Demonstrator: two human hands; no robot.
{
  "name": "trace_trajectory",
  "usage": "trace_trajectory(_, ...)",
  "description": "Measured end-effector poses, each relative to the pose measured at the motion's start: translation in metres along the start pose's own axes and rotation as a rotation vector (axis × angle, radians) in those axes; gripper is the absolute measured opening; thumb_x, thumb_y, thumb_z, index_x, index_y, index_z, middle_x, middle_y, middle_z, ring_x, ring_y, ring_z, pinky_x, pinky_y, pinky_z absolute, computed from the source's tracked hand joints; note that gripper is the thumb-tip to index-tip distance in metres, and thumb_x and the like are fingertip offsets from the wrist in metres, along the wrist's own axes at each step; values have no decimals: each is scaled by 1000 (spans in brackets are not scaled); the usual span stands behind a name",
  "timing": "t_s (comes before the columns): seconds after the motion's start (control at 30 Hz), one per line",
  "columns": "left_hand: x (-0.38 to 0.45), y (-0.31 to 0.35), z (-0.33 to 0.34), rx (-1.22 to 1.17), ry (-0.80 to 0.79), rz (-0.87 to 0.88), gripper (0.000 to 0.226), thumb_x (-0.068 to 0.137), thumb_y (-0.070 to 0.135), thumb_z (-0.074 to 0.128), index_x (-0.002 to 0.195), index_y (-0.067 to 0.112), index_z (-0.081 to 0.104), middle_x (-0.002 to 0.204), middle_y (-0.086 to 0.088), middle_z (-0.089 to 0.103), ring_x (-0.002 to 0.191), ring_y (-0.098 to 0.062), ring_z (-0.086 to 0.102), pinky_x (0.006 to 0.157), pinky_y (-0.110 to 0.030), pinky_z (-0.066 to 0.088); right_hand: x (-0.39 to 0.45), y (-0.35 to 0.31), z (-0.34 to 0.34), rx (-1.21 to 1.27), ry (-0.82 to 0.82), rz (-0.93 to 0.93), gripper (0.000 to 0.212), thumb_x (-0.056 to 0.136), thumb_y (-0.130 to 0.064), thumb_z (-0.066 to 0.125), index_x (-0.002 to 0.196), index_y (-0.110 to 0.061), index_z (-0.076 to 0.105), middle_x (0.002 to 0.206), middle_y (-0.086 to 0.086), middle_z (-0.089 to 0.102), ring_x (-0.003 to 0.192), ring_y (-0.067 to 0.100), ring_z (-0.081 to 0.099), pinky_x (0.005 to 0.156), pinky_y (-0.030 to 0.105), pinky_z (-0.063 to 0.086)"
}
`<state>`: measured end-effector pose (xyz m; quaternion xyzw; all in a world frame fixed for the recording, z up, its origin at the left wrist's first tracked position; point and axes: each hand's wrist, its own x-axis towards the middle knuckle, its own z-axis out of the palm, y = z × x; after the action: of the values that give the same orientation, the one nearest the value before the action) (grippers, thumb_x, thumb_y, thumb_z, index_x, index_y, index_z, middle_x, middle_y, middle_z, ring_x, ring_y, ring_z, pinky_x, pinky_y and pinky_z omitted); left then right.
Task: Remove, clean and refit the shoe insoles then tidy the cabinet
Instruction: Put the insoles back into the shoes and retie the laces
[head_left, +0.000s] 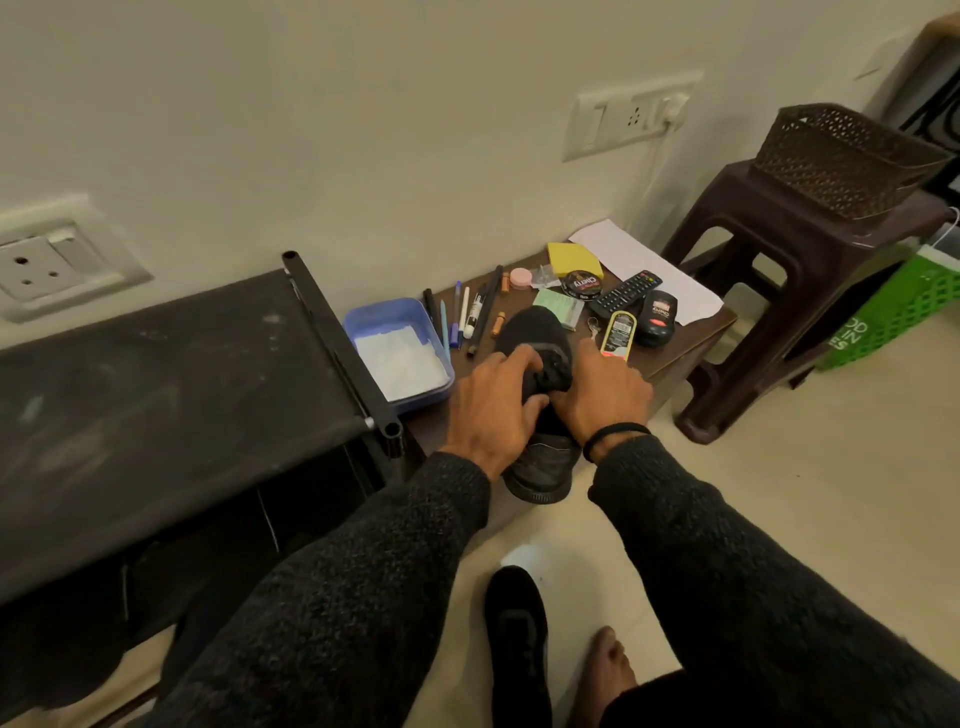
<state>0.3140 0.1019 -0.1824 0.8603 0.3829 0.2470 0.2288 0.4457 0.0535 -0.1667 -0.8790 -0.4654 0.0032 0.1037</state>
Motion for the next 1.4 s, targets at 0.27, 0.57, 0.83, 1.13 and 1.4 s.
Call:
trace_trajectory(0.27, 13, -3, -14, 48, -71, 72, 33, 84, 37, 78, 112, 25, 66, 95, 6, 62, 86, -13, 58, 81, -36, 55, -45, 23, -6, 394, -69, -133, 9, 89, -15, 73, 97, -19, 77, 90, -4, 72, 80, 10, 66, 70, 22, 53)
trace_trajectory(0.57, 18, -1, -12, 6, -74, -26, 12, 89, 30, 74, 100, 29, 70, 95, 10, 69, 90, -9, 64, 84, -37, 58, -25, 14, 0, 334, 62, -127, 39, 79, -13, 83, 101, -17, 51, 105, 1, 49, 79, 19, 55, 67, 38, 56)
trace_trajectory(0.83, 22, 1, -8, 50, -63, -25, 34, 86, 28, 77, 115, 29, 60, 91, 11, 65, 90, -14, 63, 83, -42, 57, 12, 11, 6, -47, 1, -202, 42, 86, -25, 73, 122, -20, 51, 113, 7, 53, 102, 30, 55, 66, 41, 50)
trace_trajectory(1.13, 25, 0, -7, 41, -69, -56, 34, 84, 31, 78, 114, 30, 63, 89, 12, 66, 89, -13, 64, 84, -42, 57, 35, -5, 17, -181, 42, -163, 11, 91, -19, 59, 99, -14, 54, 96, 7, 64, 85, 34, 66, 59, 36, 36)
trace_trajectory(1.4, 21, -3, -2, 63, -200, -261, 51, 84, 54, 73, 122, 25, 58, 110, 1, 66, 101, -20, 63, 89, -39, 55, 28, 3, -2, -35, -220, 19, 51, 85, -47, 72, 120, -19, 48, 107, 9, 65, 99, 37, 64, 79, 44, 52)
